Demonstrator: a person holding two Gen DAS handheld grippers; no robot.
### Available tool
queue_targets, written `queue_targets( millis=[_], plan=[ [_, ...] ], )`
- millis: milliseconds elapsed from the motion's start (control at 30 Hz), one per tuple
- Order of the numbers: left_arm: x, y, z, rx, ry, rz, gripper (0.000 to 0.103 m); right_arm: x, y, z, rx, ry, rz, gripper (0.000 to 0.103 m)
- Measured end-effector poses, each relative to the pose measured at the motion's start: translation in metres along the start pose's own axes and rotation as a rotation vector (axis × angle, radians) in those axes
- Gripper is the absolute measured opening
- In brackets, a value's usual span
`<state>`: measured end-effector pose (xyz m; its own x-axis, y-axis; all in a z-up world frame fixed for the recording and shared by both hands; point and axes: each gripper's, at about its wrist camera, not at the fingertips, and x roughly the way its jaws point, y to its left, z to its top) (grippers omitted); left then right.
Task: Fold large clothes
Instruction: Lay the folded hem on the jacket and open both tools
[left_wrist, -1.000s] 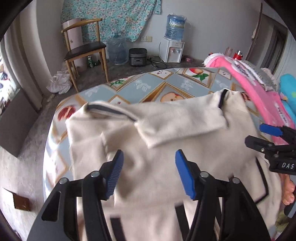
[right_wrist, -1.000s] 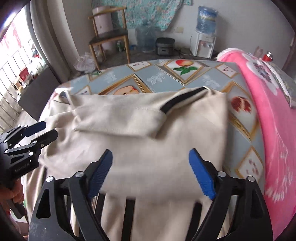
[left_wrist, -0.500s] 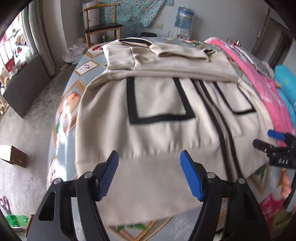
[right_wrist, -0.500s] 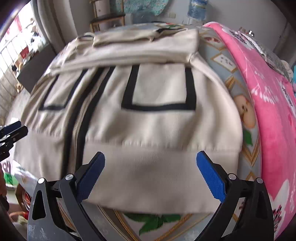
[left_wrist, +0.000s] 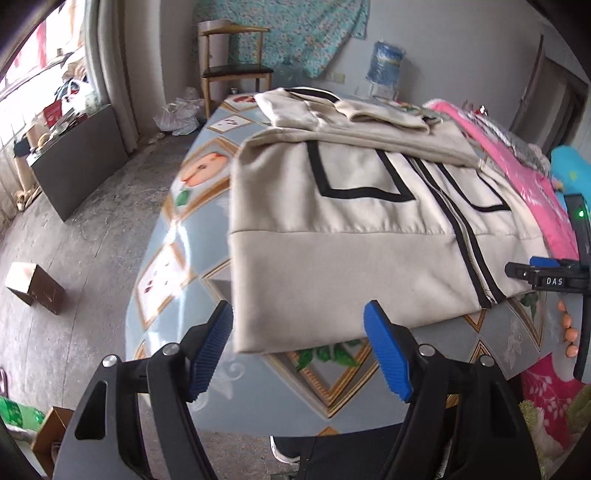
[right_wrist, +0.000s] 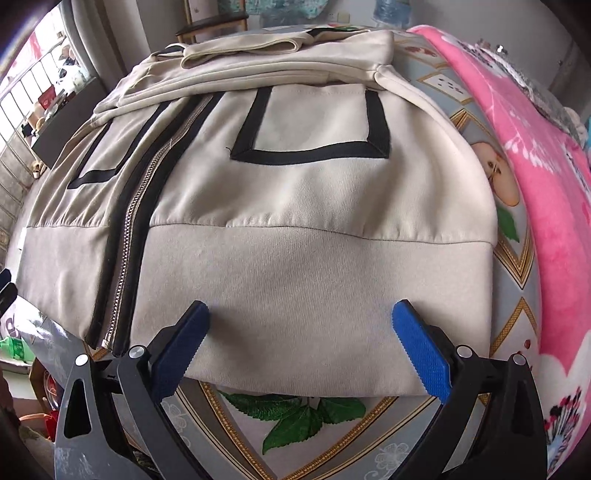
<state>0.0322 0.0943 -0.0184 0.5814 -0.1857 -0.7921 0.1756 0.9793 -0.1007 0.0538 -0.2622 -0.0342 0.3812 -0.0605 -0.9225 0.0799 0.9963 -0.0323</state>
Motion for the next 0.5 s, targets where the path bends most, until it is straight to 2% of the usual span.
queue_targets(
  millis=[133,200,400,467,500],
  plan=[
    [-0.002,0.016,-0.001,-0.054,-0.045,-0.028,0.071,-0.001,-0.001,-0.003,0.016,-0.004,-0.001,0.096],
    [0.005,0.024,0.001,-0.102,-0.037,-0.052,0.071,-0.001,-0.002,-0.005,0.022,-0.01,-0.009,0.096],
    [0.022,0.036,0.005,-0.172,-0.044,-0.107,0.051,-0.002,-0.001,-0.005,0.02,-0.003,-0.011,0.096],
    [0.027,0.038,0.005,-0.176,-0.05,-0.096,0.043,-0.002,-0.002,-0.005,0.02,-0.008,-0.011,0.096],
    [0.028,0.037,0.006,-0.173,-0.056,-0.086,0.043,-0.003,-0.002,-0.005,0.02,-0.011,-0.011,0.096]
  ],
)
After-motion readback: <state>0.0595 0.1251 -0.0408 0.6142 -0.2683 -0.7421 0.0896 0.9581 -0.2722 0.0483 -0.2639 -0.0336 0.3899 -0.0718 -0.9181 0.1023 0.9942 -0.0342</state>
